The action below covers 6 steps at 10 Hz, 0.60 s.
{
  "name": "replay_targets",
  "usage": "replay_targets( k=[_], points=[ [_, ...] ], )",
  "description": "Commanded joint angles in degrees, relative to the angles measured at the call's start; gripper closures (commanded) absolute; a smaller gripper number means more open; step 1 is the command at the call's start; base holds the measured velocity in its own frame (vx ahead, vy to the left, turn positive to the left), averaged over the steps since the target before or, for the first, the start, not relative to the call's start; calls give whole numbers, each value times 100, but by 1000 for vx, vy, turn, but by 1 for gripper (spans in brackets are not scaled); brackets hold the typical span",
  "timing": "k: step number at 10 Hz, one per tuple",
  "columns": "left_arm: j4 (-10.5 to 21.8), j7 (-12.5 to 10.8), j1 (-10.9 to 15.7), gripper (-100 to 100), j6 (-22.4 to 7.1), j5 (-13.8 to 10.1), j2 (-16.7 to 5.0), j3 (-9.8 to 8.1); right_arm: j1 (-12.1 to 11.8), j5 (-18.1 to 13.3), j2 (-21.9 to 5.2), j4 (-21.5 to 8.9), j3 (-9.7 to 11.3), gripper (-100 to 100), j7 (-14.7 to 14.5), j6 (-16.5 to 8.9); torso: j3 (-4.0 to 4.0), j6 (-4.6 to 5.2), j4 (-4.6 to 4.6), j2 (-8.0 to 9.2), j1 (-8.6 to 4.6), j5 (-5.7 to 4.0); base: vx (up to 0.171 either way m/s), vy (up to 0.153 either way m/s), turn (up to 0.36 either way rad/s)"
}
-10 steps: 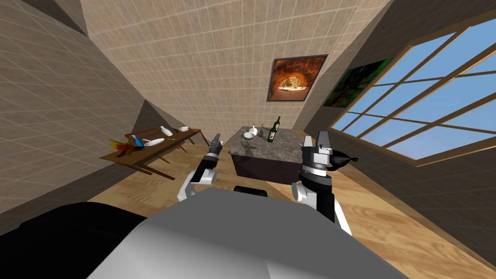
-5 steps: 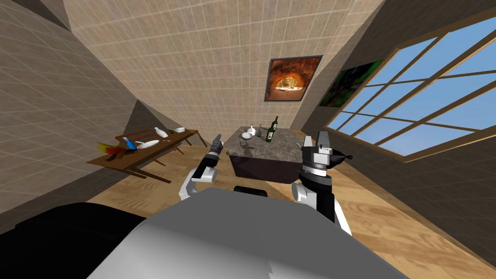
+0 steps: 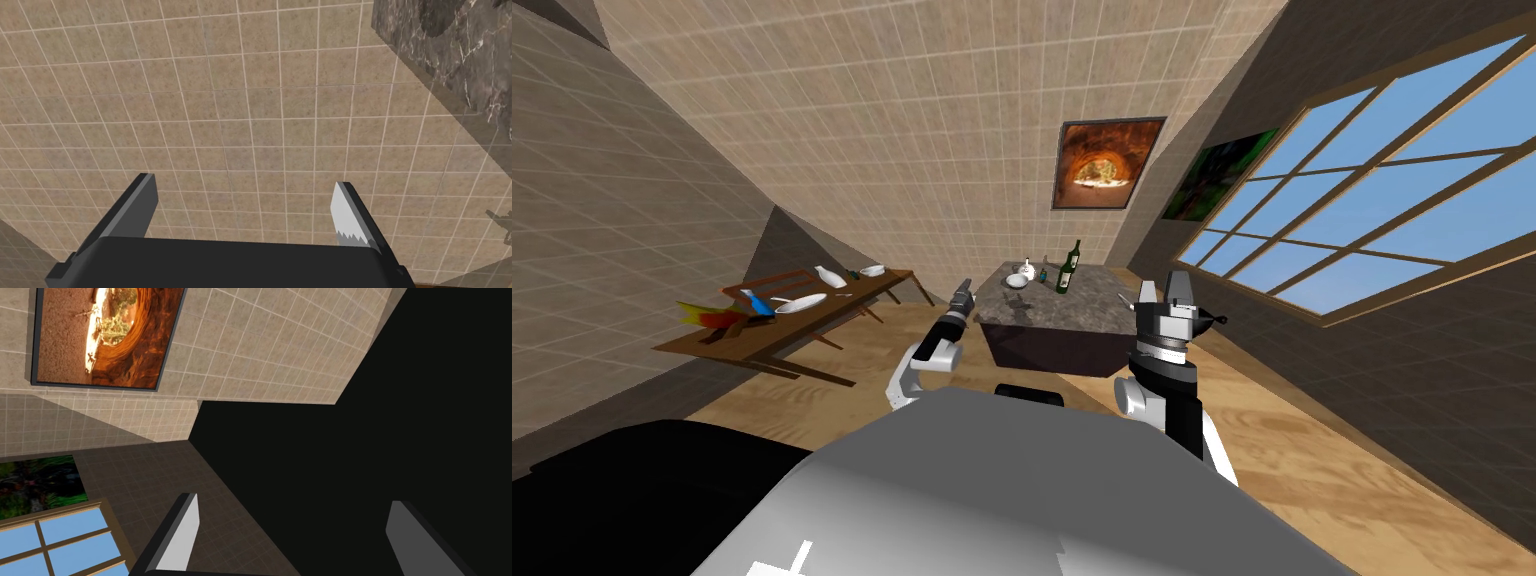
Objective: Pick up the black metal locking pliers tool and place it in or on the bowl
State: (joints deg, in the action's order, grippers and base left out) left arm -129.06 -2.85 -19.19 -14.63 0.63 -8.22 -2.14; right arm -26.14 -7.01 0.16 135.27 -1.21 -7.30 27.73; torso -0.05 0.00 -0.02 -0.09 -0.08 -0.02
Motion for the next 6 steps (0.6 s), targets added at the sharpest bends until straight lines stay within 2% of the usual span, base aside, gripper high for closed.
replay_targets(
  k=[1, 6],
  points=[
    [-7, -35, 41, -100, -285, -10, -4, -6, 0, 0, 0, 0, 0, 0, 0, 0, 0, 0, 0, 0, 0, 0, 20, -13, -41],
    [105, -217, 351, -100, -1142, -67, -23, -46, 0, 0, 0, 0, 0, 0, 0, 0, 0, -2, 0, 1, 1, 0, 24, -15, -69]
  ],
)
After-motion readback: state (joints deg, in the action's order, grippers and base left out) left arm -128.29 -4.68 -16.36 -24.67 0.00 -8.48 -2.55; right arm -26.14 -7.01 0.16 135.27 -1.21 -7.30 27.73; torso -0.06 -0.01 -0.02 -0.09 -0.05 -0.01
